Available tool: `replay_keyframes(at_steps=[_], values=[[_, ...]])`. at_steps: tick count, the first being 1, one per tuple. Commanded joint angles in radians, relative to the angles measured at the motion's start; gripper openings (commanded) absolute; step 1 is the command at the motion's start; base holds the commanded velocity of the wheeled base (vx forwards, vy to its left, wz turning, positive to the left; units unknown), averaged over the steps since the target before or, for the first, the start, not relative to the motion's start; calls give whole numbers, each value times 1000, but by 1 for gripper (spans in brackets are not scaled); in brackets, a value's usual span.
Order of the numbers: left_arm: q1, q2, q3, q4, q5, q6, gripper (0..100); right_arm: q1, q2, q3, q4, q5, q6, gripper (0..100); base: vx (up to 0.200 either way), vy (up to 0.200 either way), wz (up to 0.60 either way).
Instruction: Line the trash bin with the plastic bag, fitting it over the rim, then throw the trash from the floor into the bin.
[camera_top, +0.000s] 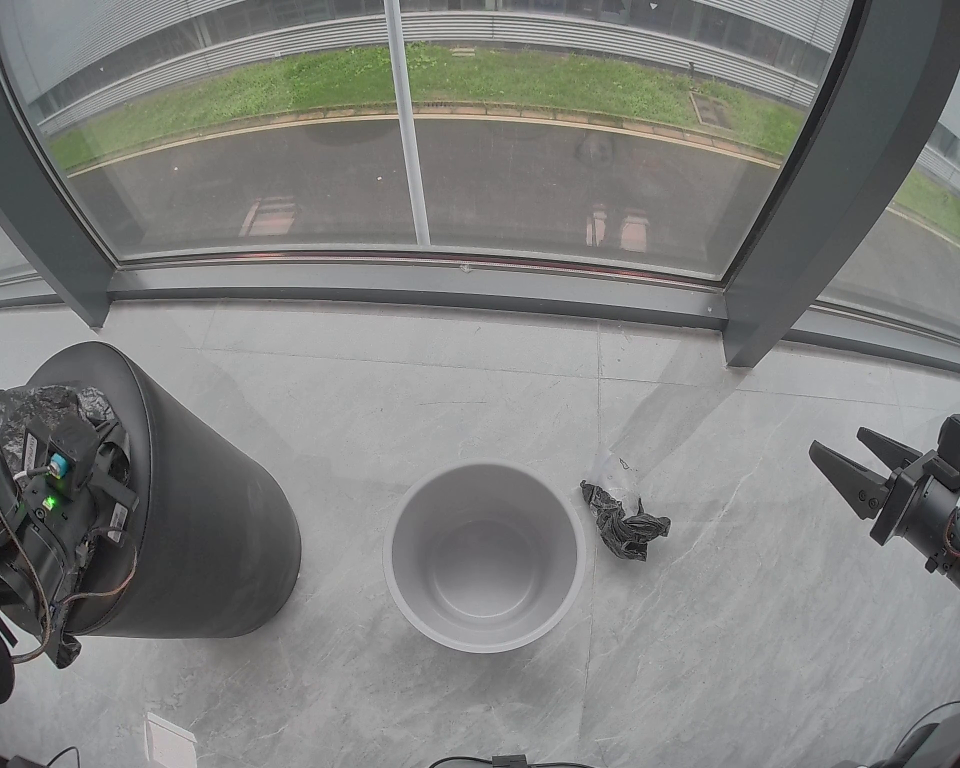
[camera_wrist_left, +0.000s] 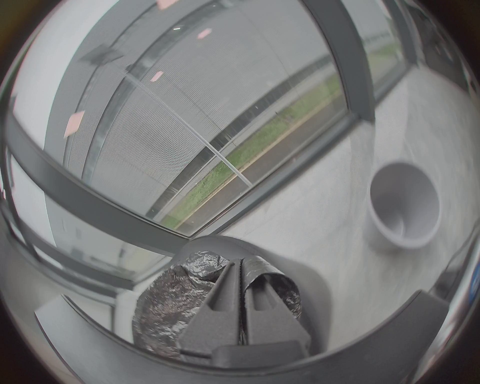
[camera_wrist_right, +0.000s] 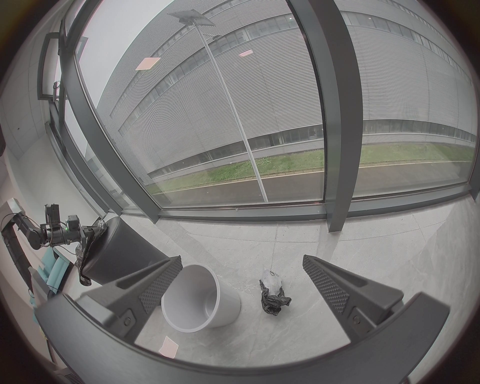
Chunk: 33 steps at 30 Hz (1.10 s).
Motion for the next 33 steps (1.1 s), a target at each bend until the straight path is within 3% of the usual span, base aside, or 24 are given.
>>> replay_keyframes(at_steps=[1,2,3,4,5,7,9,12,13,16,18,19,20,22,24,25,26,27,28,33], values=[[-173,14,-152,11,-31,-448,0,3,1,3,0,0,2,100,0,0,0],[-184,17,-178,10,-39,-569,0,3,2,4,2,0,2,100,0,0,0],[-187,18,-186,3,-39,-622,0,3,2,6,3,0,2,100,0,0,0],[-190,23,-215,3,-37,-810,0,3,5,13,2,0,3,100,0,0,0],[-187,24,-233,3,-32,-918,0,4,10,18,0,0,3,100,0,0,0],[-172,34,-258,7,-11,-1055,0,4,22,24,-2,0,3,100,0,0,0],[-122,40,-264,5,-3,-1141,0,4,31,27,-2,0,3,100,0,0,0],[-98,32,-263,5,-29,-1185,0,6,37,27,-2,0,3,100,0,0,0],[-81,17,-260,8,-109,-1259,0,10,50,29,-3,0,3,100,0,0,0],[-81,-26,-250,25,-190,-1368,0,12,59,33,-3,0,3,100,0,0,0],[-89,-84,-241,85,-287,-1483,0,12,62,41,-6,0,3,100,0,0,0],[-89,-89,-243,91,-295,-1491,0,12,62,42,-6,0,3,100,0,0,0],[-90,-158,-253,186,-442,-1612,0,15,57,46,-5,0,2,100,0,0,0],[-87,-207,-260,237,-569,-1702,0,27,51,47,-5,0,2,100,0,0,0],[-69,-261,-261,270,-776,-1824,0,52,36,55,-6,0,2,100,0,0,0],[-57,-270,-260,270,-836,-1850,0,62,30,56,-5,0,2,100,0,0,0],[-57,-270,-260,270,-836,-1850,0,62,30,56,-5,0,2,100,0,0,0],[-21,-279,-255,269,-965,-1899,0,98,21,59,-5,-1,2,100,0,0,0],[-7,-281,-256,267,-1022,-1923,0,121,18,61,-5,-1,2,100,0,0,0],[-3,-267,-256,211,-1129,-1972,0,164,10,72,-5,-1,0,100,0,0,0]])
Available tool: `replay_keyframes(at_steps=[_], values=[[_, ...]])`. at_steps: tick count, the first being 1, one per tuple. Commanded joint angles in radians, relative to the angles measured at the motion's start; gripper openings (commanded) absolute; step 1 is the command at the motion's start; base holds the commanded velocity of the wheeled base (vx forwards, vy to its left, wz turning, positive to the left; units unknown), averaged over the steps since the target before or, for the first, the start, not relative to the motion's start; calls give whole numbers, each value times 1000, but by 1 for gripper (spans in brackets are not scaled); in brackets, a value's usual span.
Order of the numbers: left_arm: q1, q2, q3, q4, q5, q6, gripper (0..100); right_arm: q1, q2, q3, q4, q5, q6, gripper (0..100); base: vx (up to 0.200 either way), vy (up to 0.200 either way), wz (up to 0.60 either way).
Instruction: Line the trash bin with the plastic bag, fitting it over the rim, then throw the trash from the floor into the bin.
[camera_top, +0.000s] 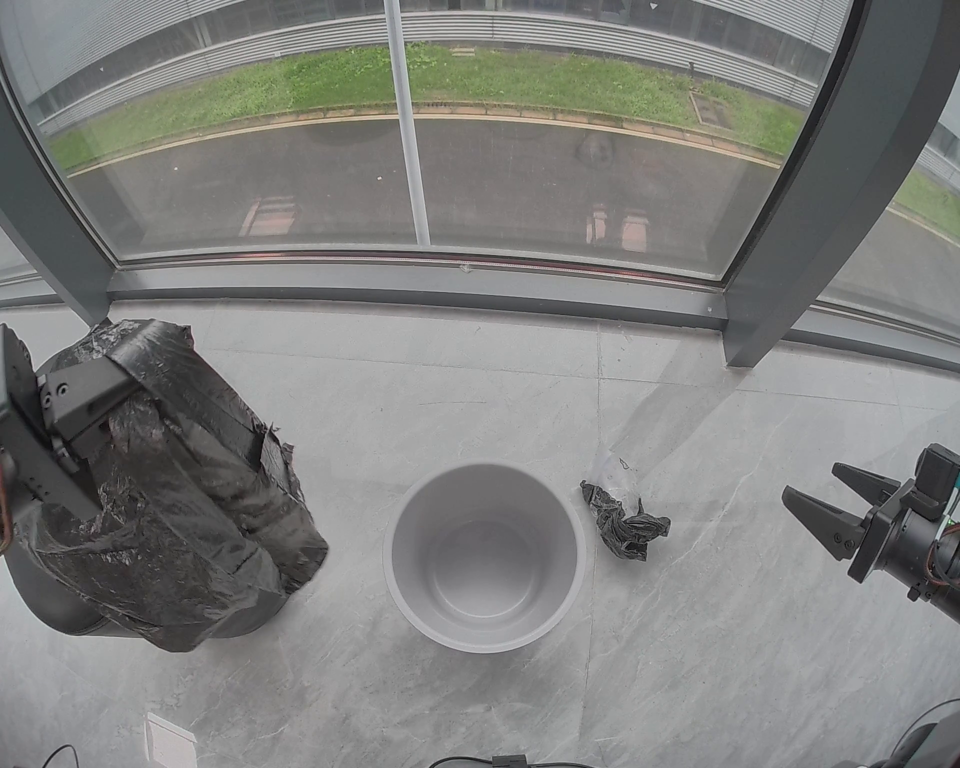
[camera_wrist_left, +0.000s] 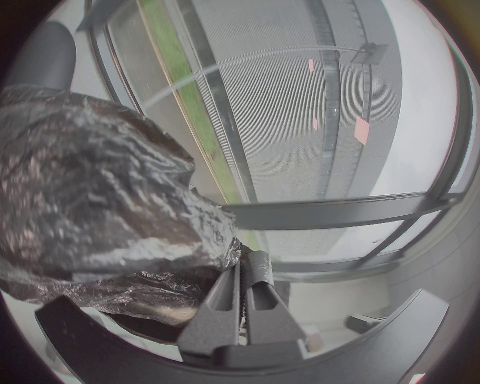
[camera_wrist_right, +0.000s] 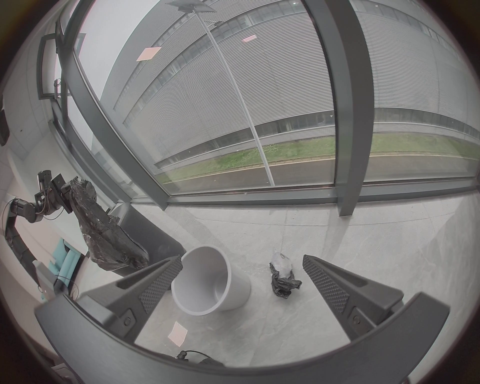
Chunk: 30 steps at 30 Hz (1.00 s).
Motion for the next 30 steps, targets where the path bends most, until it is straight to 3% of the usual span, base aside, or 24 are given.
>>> replay_keyframes(at_steps=[1,8,17,20,24,25,30], values=[[49,-97,-6,-15,-186,-151,0,93,-23,21,0,0,0,100,0,0,0],[48,-83,-6,-81,-233,-195,0,101,-7,20,0,0,11,100,0,0,0],[39,-21,-40,-235,-285,-249,0,213,34,-109,1,-12,66,100,0,0,0],[34,3,-63,-246,-285,-273,0,259,57,-160,13,-48,66,100,0,0,0],[-3,29,-86,-247,-281,-278,0,372,108,-206,13,-149,64,100,0,0,0],[-35,42,-87,-246,-279,-276,0,424,134,-210,6,-193,64,100,0,0,0],[-122,103,-109,-244,-210,-267,0,529,215,-230,-2,-266,66,100,0,0,0]])
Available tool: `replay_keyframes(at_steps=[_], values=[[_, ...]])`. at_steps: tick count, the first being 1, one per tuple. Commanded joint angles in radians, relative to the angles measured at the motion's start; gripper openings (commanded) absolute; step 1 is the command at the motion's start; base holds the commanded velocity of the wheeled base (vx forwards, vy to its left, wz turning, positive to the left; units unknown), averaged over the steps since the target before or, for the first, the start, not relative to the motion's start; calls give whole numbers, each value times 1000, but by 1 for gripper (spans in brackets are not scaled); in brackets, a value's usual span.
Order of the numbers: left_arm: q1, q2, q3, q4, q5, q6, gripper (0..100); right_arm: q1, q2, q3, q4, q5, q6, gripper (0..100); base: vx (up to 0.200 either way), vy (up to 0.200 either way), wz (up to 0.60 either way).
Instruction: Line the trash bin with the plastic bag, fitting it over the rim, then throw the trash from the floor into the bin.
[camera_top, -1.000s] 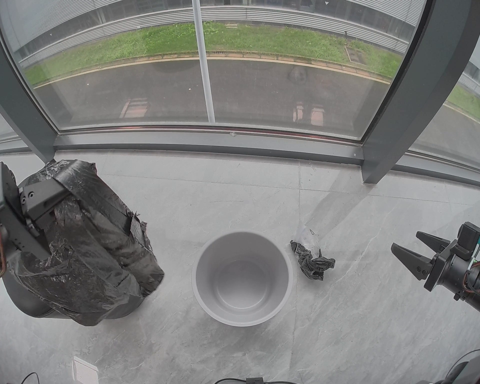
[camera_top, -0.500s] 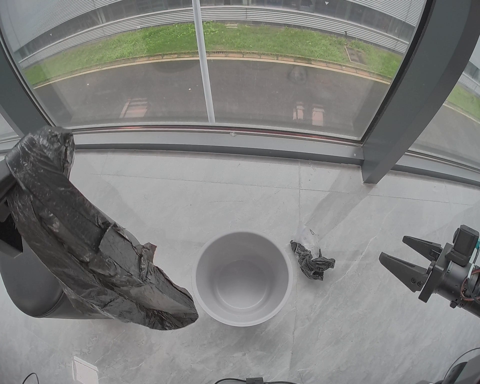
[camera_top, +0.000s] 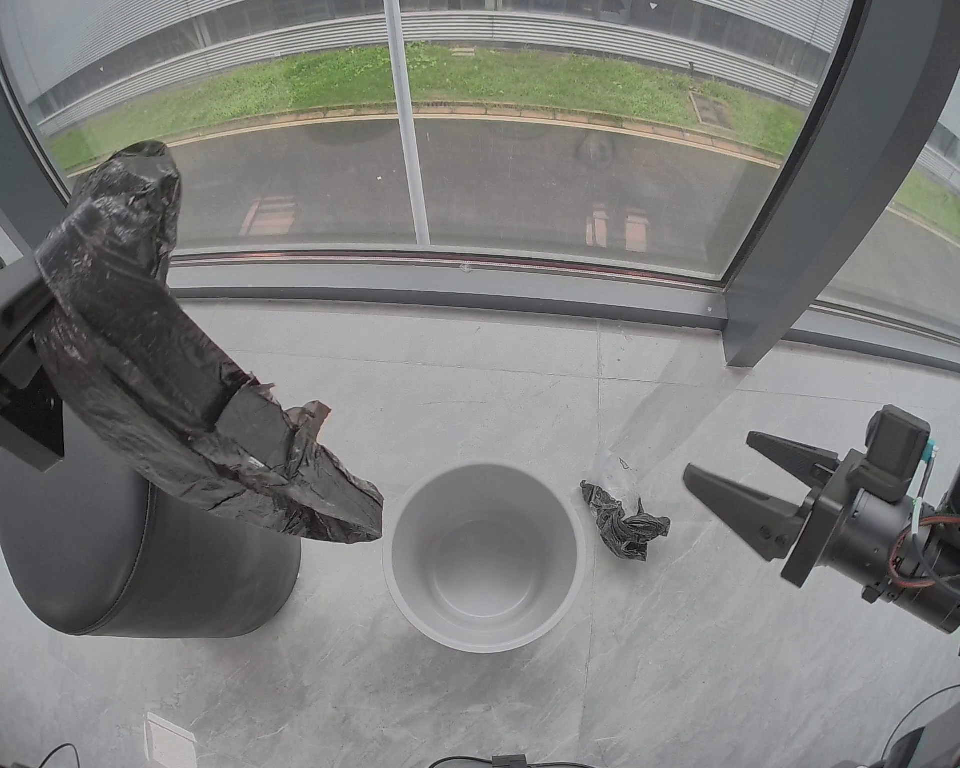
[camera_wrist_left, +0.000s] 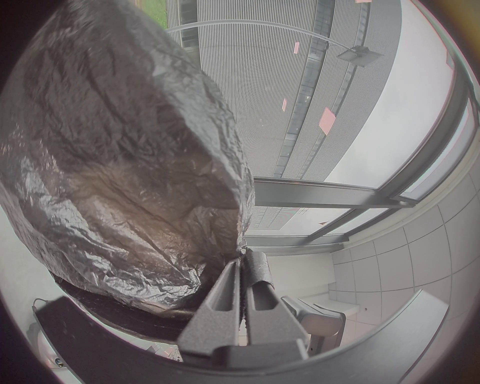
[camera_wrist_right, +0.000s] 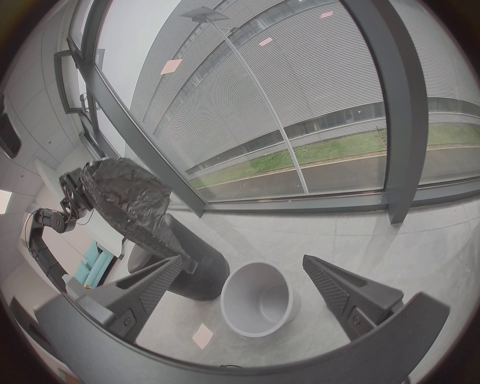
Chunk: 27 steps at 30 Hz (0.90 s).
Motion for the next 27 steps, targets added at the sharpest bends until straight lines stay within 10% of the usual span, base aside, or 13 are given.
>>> replay_keyframes(at_steps=[1,9,17,27], values=[[-99,94,-33,1,78,5,0,116,127,-45,-7,-65,1,100,0,0,0],[-150,117,-45,94,170,141,0,125,227,-127,-7,-82,0,100,0,0,0],[-354,152,-122,309,462,445,0,148,354,-199,-27,-78,3,100,0,0,0],[-362,195,-265,370,478,448,0,200,454,-176,-116,-75,0,100,0,0,0]])
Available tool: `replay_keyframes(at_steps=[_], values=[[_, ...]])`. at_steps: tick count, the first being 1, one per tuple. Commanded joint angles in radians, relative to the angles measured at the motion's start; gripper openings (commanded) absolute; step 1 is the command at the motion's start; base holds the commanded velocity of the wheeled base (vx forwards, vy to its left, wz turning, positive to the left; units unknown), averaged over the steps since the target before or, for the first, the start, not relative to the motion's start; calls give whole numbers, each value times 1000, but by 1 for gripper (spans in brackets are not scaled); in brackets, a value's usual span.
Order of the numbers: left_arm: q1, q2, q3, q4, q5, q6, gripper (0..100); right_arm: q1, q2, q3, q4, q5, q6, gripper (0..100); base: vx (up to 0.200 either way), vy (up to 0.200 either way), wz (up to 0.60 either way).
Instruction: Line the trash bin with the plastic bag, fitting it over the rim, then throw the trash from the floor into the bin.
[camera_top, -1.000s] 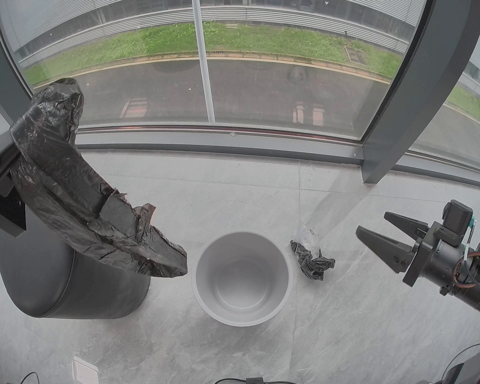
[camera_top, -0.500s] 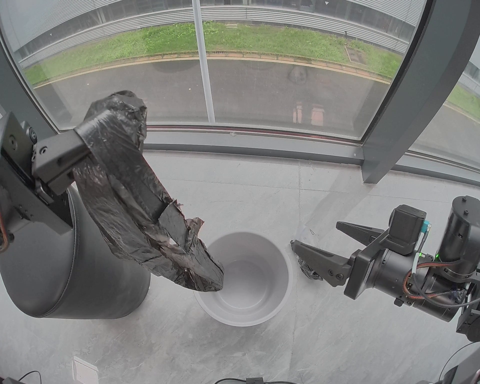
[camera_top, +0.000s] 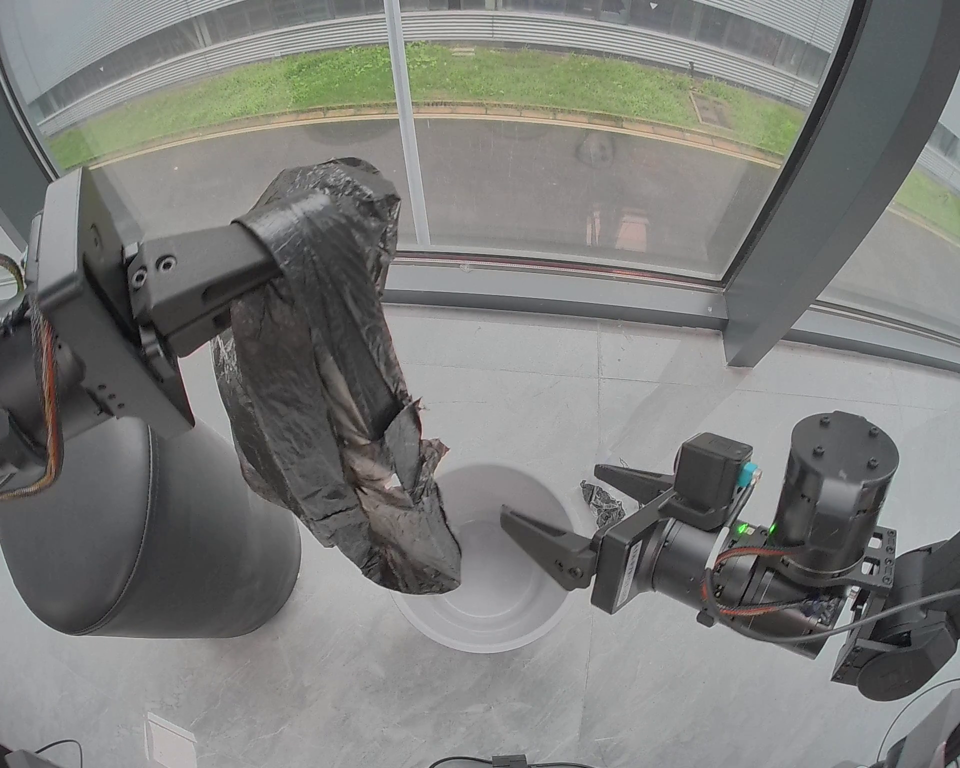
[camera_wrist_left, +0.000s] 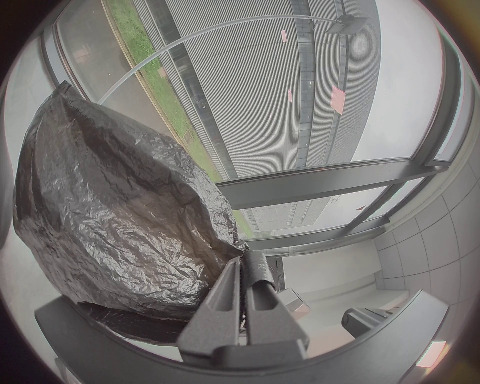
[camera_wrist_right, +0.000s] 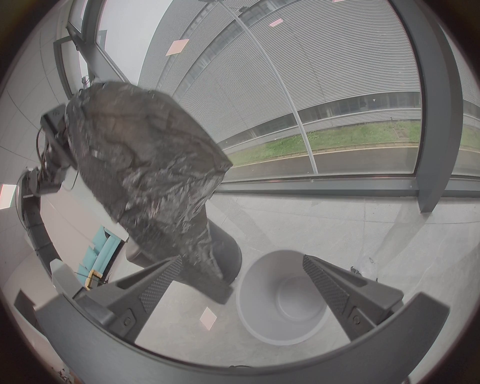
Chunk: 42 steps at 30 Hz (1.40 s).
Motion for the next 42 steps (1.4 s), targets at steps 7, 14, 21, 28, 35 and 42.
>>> replay_keyframes(at_steps=[7,14,21,28,35,42], values=[[37,46,-51,14,14,6,0,62,65,68,-11,3,-1,100,0,0,0],[40,40,-52,14,10,3,0,78,151,36,-51,-1,-7,100,0,0,0],[34,18,-52,14,2,-6,0,44,289,-34,-154,-12,-39,100,0,0,0],[22,-2,-52,16,-1,-31,0,45,407,-131,-157,-95,-41,100,0,0,0],[3,-20,-32,23,-2,-34,0,47,447,-191,-182,-115,-45,100,0,0,0],[2,-40,-18,23,-2,-34,0,45,469,-243,-182,-117,-82,100,0,0,0]])
